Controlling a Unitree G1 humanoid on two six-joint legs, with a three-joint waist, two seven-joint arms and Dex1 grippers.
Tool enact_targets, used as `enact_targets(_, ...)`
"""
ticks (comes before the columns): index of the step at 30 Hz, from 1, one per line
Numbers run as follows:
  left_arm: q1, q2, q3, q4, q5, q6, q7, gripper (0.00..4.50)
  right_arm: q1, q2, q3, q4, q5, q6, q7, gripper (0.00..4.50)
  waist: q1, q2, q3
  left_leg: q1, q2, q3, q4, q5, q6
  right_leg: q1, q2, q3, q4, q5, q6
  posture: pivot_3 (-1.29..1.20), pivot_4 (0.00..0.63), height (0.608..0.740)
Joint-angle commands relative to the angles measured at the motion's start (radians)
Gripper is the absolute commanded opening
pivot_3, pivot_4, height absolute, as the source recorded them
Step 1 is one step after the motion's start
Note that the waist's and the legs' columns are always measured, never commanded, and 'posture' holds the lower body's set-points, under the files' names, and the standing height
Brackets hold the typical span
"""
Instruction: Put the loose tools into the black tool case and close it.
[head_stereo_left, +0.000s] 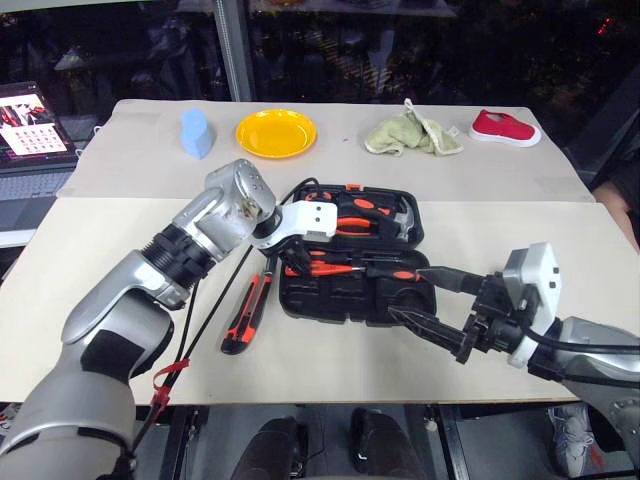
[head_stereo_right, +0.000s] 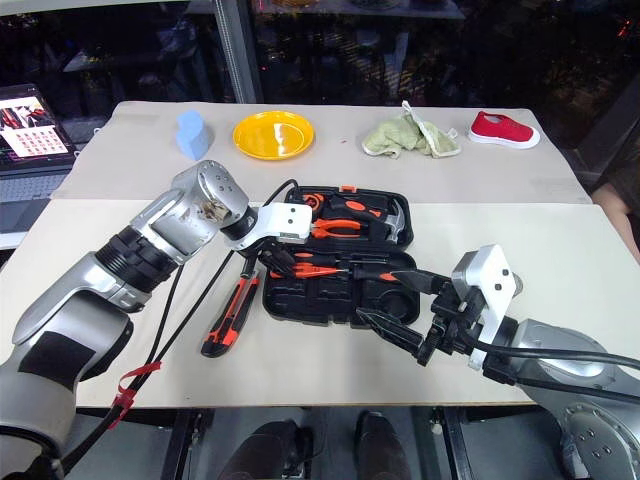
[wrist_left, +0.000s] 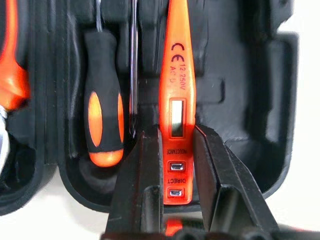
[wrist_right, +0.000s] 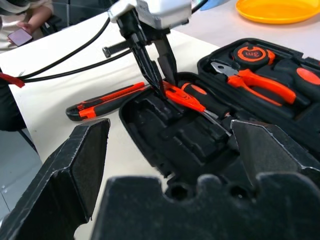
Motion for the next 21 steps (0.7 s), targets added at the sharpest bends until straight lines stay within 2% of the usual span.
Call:
enact_targets(1,-0.017,-0.026,0.013,0.005,0.021,-0.034,-0.026,0.41,-0.002,0.006,-0.031,-0.026,0.006,-0.032,-0.027,4.5,0.001,0.0,0.0,0.0,0.0,0.0,0.0,0.0,0.0,0.0,0.0,0.0,0.0,0.0,0.0,0.0,0.15,0.74)
enact_targets(21,0.017,-0.119,0.018,0.112,0.124,-0.119,-0.009,0.41,0.031,0.016,-0.028,-0.037,-0.005,-0.067,-0.059,4.5,0.003,0.0,0.0,0.0,0.0,0.0,0.005,-0.001,0.002,0.002,0.0,0.0,0.0,0.001,0.003,0.0,0.15,0.74)
